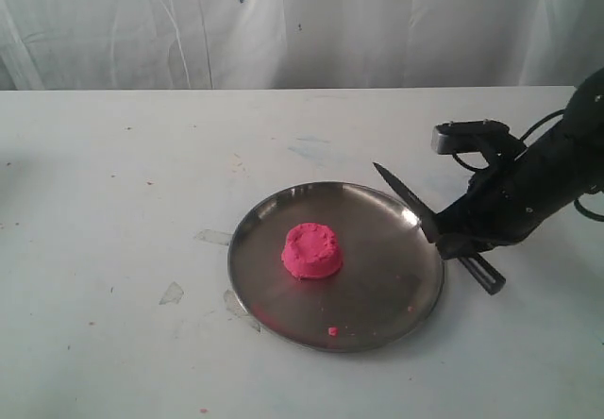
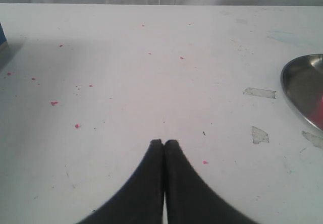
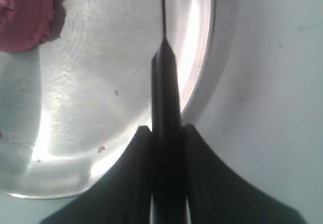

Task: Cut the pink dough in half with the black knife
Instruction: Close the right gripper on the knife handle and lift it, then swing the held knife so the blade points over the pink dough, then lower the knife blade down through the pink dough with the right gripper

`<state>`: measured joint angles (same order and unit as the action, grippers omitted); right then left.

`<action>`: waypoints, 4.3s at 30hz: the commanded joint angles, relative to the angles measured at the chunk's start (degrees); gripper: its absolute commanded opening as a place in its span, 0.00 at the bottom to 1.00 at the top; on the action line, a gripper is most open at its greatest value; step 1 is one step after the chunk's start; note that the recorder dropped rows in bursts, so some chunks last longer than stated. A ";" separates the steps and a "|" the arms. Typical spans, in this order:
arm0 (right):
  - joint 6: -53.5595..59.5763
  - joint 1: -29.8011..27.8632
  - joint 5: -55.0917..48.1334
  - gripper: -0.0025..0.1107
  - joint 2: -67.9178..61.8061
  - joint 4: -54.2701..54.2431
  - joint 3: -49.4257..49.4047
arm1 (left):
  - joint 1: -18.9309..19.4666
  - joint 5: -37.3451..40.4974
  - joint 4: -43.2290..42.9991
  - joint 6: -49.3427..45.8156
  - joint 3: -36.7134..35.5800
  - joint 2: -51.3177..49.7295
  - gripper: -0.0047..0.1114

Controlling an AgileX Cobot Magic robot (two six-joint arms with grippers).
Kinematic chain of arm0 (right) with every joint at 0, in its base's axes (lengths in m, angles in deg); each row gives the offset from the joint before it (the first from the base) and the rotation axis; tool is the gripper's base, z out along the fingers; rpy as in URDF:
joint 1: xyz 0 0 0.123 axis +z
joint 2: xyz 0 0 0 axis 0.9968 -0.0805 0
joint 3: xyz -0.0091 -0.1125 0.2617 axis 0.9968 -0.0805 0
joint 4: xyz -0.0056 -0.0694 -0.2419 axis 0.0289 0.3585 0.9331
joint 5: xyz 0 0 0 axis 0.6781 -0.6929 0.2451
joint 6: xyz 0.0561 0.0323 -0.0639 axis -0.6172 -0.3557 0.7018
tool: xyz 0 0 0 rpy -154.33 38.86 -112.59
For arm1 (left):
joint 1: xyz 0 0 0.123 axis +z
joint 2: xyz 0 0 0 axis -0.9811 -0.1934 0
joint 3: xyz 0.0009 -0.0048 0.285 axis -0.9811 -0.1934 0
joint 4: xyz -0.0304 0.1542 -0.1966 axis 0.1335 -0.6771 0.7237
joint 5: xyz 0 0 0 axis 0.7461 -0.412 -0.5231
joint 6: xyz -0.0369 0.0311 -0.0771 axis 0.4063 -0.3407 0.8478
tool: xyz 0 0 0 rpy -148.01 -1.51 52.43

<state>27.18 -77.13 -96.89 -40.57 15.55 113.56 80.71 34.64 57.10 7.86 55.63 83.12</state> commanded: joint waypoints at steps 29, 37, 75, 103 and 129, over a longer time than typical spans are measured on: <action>11.96 7.74 -2.88 0.02 8.02 -11.35 -2.29 | 0.16 0.04 0.65 0.02 -0.18 0.07 0.04; 16.00 8.65 -7.37 0.02 8.71 -16.26 -2.29 | 0.16 0.04 0.65 0.02 -0.18 0.07 0.04; -35.32 24.82 2.81 0.02 22.35 30.60 -9.54 | 0.16 0.04 0.65 0.02 -0.18 0.07 0.04; -21.89 24.98 -0.43 0.02 8.67 21.66 -1.70 | 0.16 0.04 0.65 0.02 -0.18 0.07 0.04; -19.94 24.98 3.04 0.02 2.38 20.25 -1.70 | 0.16 0.04 0.65 0.02 -0.18 0.07 0.04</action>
<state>6.56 -52.22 -94.37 -37.63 35.96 111.52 80.71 34.64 57.10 7.86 55.63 83.12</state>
